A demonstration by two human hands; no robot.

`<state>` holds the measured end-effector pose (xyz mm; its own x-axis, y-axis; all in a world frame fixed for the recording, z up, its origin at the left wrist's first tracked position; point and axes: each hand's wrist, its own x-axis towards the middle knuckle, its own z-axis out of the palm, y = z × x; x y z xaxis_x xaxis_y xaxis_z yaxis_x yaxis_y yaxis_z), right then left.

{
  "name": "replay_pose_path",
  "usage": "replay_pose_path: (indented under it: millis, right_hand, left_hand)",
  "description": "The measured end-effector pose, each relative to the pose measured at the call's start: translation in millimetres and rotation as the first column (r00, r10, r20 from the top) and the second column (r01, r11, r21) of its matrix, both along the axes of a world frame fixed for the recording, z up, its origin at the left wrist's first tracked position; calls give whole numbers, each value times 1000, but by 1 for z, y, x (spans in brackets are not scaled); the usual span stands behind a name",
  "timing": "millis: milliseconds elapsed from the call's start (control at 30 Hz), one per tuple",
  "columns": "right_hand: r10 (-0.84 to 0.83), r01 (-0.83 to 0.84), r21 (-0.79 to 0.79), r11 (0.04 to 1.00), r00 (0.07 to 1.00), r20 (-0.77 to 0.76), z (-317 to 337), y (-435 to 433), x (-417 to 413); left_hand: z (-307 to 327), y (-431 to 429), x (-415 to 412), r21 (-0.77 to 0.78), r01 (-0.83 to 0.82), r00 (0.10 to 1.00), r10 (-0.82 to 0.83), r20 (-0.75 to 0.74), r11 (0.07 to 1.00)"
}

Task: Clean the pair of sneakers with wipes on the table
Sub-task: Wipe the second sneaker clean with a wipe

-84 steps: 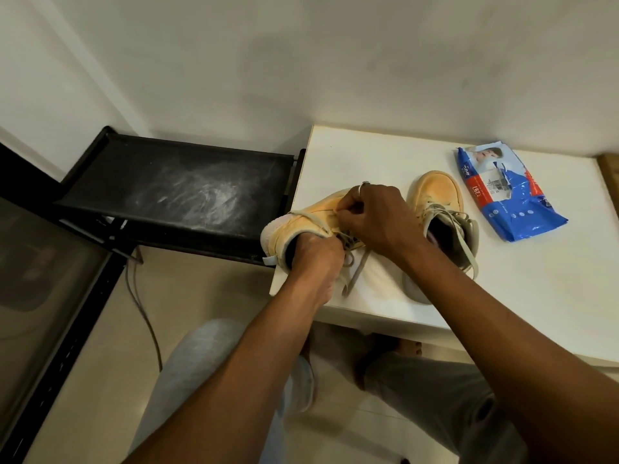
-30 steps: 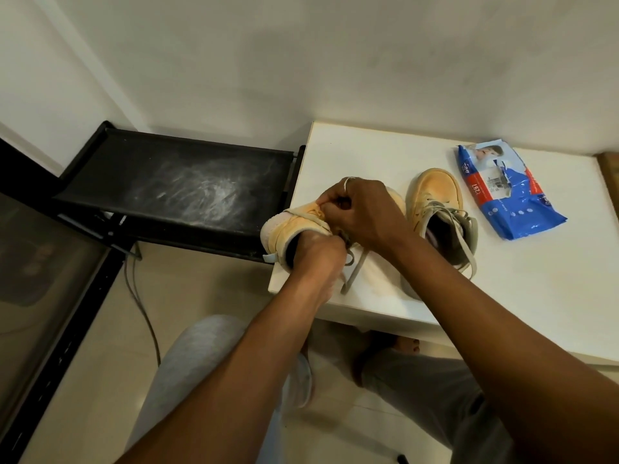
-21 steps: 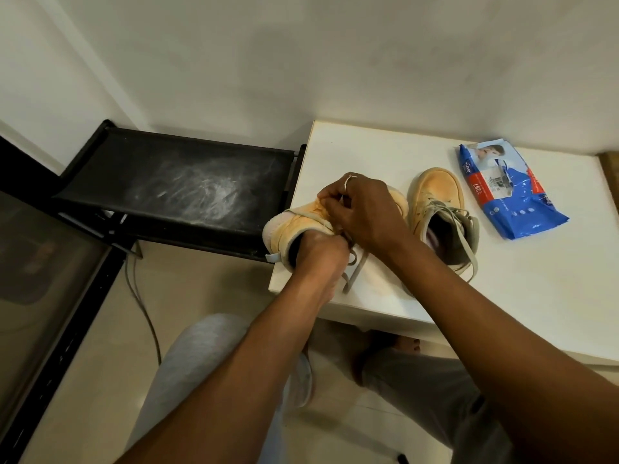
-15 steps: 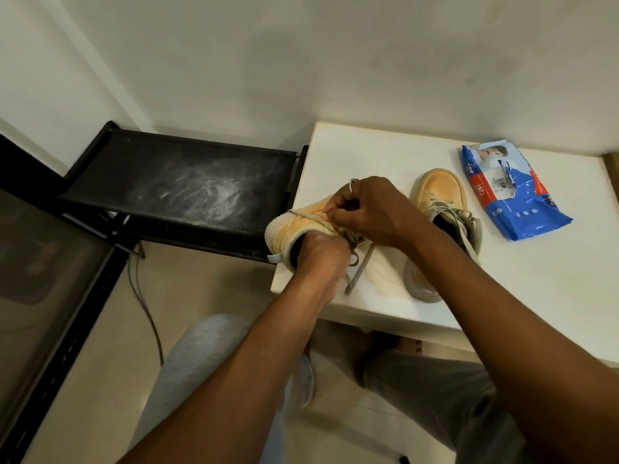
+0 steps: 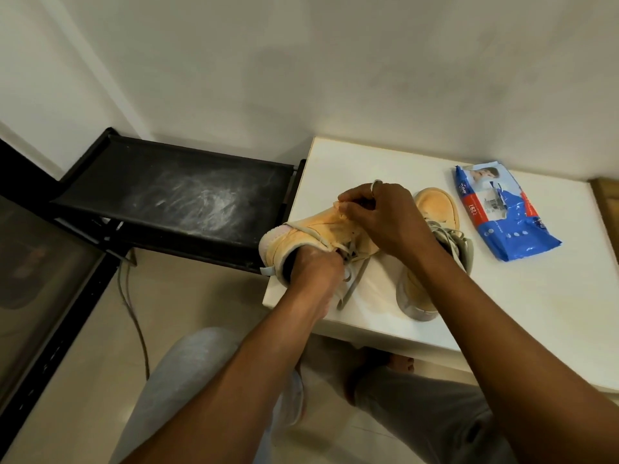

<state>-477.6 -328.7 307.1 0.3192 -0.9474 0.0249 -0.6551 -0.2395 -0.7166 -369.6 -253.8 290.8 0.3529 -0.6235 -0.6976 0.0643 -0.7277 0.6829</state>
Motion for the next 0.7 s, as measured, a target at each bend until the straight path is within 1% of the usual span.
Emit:
replay_pose_path:
  millis: [67,133,200,267,333,367,400,467,533,567,633,667,700]
  right_hand:
    - [29,-27,49,998,999,-27,-2,3,6]
    - [79,-72,109,991,995,-66,-3,8,13]
    - [105,-97,119,988,993,-60,-1,12,14]
    - [161,-158,156,975,987,-2,3,13,11]
    - [215,-219,206,954,976,42,7,14,10]
    - [215,-215,189,958,976,23,7,14,11]
    - [193,-188,139,972,981,-21,6,13,13]
    - [124,-122,19,992,985,-120,6,11,16]
    - [147,-147,14,989,981,-127,7,13,18]
    - [192,-189,40,981,976,-100,9,15,19]
    - [283,-279,77,957,958,-50,14,20,21]
    - [303,-300,73,951,952,-51,15,21,22]
    - [304,-300,61,952,950,-70,15,18,22]
  left_hand:
    - [1,-2,0,12,-32,999,32,-11,999]
    - [1,-3,-1,39,-34,999,33,15,999]
    - [3,-4,-2,55,-78,997,79,-3,995]
    - [9,-5,-3,49,-144,987,147,-71,988]
    - [17,-4,-5,60,-228,946,236,-221,972]
    - [17,-5,-5,50,-216,952,222,-210,975]
    - [16,-6,-4,39,-146,982,150,-117,988]
    - [11,-3,-2,43,-71,995,68,73,997]
    - [9,3,-2,7,8,996,-9,94,1000]
    - [7,6,-3,-48,53,992,-47,117,997]
    - [13,7,-4,-99,105,984,-88,154,990]
    - [14,4,-4,-90,142,978,-126,167,986]
    - [14,0,-4,-36,165,975,-157,158,986]
